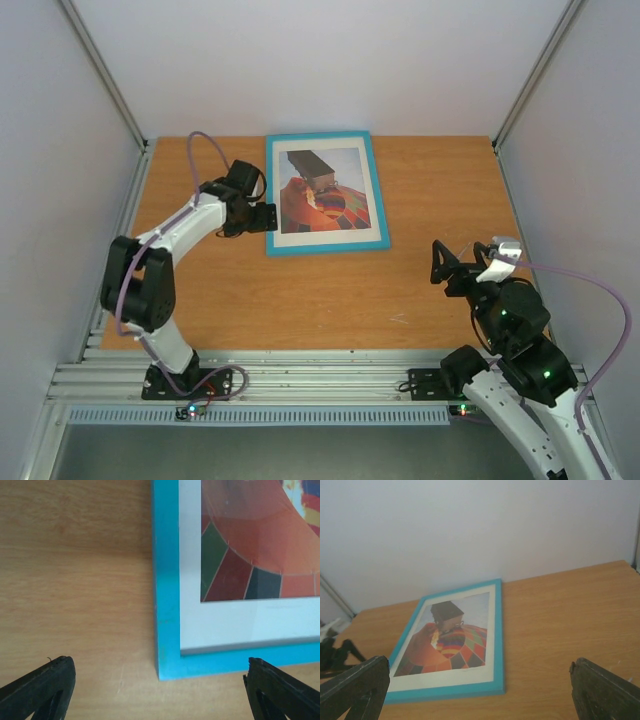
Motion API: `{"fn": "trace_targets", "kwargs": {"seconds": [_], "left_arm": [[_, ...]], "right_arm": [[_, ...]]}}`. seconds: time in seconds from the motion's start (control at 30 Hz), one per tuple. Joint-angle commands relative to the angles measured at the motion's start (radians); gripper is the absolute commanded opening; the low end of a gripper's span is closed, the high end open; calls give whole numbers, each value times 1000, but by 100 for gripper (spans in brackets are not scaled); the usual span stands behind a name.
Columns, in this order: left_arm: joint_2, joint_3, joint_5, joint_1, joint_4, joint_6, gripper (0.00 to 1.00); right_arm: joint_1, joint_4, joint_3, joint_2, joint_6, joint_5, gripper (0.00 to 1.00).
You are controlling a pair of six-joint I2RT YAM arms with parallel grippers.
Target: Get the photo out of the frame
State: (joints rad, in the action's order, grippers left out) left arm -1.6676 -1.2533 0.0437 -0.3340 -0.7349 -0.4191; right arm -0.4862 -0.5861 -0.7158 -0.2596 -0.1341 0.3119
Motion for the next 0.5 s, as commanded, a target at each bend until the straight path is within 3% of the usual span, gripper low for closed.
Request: {"fn": "trace_targets", "kwargs": {"seconds": [0.0,0.2,0.47], "left_arm": [[-112,-93,34,2,3,21,91],[-246,-175,57,4,-11,23,83],[-337,-239,63,13,-39,43,63]], "right_arm": [[-41,8,6,2,7,13,98],[-59,15,9,15,4,11,98],[-80,26,9,13,-7,-7,98]]}}
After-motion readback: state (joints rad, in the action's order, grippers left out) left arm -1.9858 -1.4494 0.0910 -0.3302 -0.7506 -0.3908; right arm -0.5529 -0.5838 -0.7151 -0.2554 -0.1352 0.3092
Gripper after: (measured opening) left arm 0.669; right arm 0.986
